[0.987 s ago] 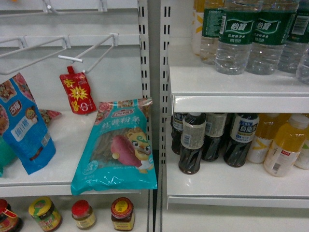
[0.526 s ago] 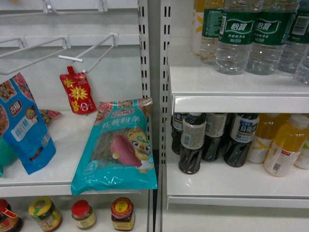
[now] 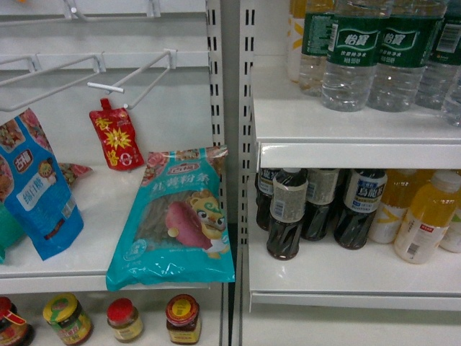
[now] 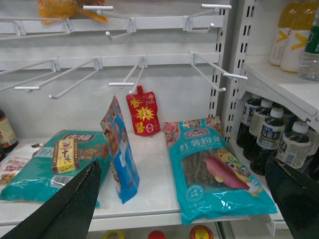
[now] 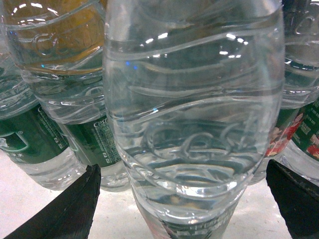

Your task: Move water from second to third shelf

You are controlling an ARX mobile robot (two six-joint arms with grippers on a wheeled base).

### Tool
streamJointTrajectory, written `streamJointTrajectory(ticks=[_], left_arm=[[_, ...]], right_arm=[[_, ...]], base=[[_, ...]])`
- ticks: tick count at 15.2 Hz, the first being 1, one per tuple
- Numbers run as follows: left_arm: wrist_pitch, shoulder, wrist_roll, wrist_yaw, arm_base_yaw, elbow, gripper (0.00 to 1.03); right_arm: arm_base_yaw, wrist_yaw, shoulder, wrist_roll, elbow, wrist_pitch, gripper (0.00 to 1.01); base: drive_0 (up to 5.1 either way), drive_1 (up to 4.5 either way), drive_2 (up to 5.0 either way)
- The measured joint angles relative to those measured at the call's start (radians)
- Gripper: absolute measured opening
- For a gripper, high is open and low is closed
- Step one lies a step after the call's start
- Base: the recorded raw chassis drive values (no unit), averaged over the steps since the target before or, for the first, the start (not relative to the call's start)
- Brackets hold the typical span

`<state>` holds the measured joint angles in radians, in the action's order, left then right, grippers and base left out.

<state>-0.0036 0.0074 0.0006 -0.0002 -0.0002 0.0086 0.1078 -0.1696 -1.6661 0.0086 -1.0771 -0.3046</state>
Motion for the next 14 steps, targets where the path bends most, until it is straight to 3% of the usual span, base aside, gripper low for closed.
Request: streamJointTrajectory(ticks=[6,9,12,14], left_arm=[[0.000,0.000,0.000,0.000,0.000,0.000,0.98],[0.000,0.000,0.000,0.000,0.000,0.000,0.98],[0.000,0.000,0.000,0.000,0.000,0.000,0.98],[0.000,0.000,0.000,0.000,0.000,0.000,0.98]], right_arm=[[0.011,-0.012,0.086,0.020,0.073,0.000,0.98],[0.014,-0.010,0.189,0.021,0.172,-0.016,0.98],[0.013,0.033,0.349,0.023,0.316,-0.058,0.98],[-0.005,0.080,0.461,0.056,0.404,-0.106,0.98]], base=[[0.0,0.00,0.0],[0.0,0.00,0.0],[0.0,0.00,0.0],[0.0,0.00,0.0]])
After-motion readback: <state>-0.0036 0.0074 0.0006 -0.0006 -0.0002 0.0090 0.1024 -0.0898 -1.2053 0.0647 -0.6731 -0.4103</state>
